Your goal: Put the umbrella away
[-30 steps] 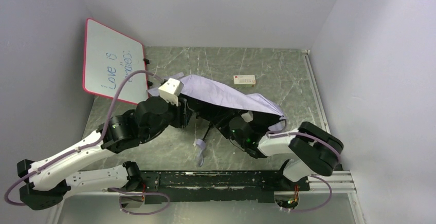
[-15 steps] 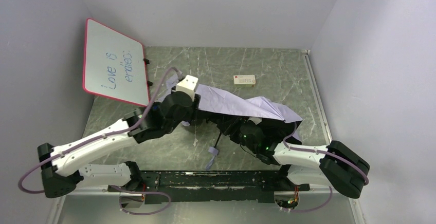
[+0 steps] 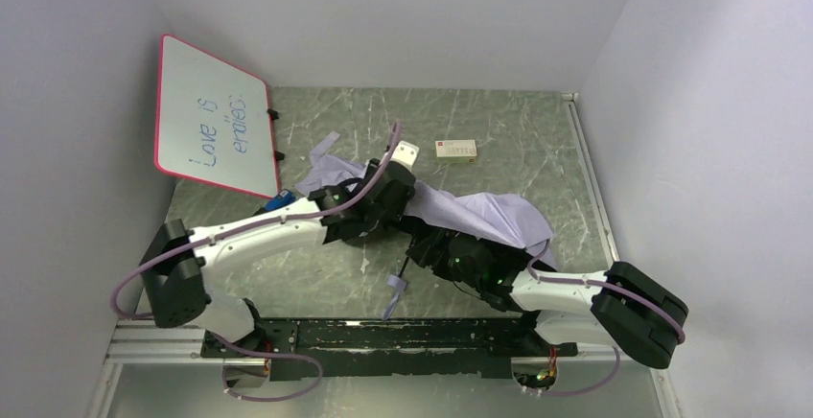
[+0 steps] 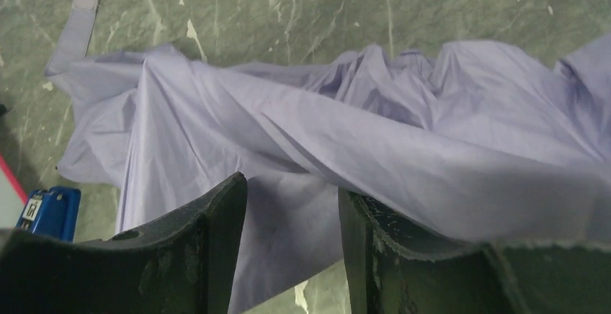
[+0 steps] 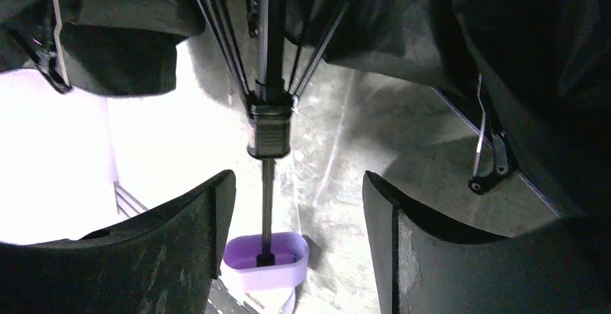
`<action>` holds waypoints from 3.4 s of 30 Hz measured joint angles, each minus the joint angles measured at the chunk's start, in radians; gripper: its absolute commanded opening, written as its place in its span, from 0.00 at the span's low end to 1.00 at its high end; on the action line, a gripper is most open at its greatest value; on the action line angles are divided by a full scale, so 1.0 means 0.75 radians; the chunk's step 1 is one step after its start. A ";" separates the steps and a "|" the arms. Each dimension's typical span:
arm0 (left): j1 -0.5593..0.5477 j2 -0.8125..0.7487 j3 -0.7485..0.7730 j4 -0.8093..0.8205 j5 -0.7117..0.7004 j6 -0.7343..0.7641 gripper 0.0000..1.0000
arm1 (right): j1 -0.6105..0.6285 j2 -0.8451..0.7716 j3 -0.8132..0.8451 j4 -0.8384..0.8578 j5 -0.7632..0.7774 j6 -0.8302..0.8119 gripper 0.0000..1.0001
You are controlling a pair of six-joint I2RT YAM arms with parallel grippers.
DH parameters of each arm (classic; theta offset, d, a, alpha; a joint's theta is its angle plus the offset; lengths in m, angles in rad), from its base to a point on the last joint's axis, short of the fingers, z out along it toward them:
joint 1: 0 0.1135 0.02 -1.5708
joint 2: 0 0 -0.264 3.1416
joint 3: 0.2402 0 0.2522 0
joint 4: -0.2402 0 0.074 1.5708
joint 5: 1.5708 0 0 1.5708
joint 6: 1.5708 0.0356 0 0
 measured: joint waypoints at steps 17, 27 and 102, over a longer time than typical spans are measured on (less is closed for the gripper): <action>0.350 0.227 0.190 0.160 0.322 -0.016 0.05 | -0.005 0.076 -0.122 0.263 -0.090 0.047 0.68; 0.401 0.180 0.191 0.180 0.442 0.028 0.05 | -0.006 -0.069 -0.090 0.032 -0.137 -0.073 0.67; 0.460 0.081 0.074 0.157 0.684 0.146 0.49 | -0.569 -0.108 0.660 -1.152 -0.011 -0.832 0.50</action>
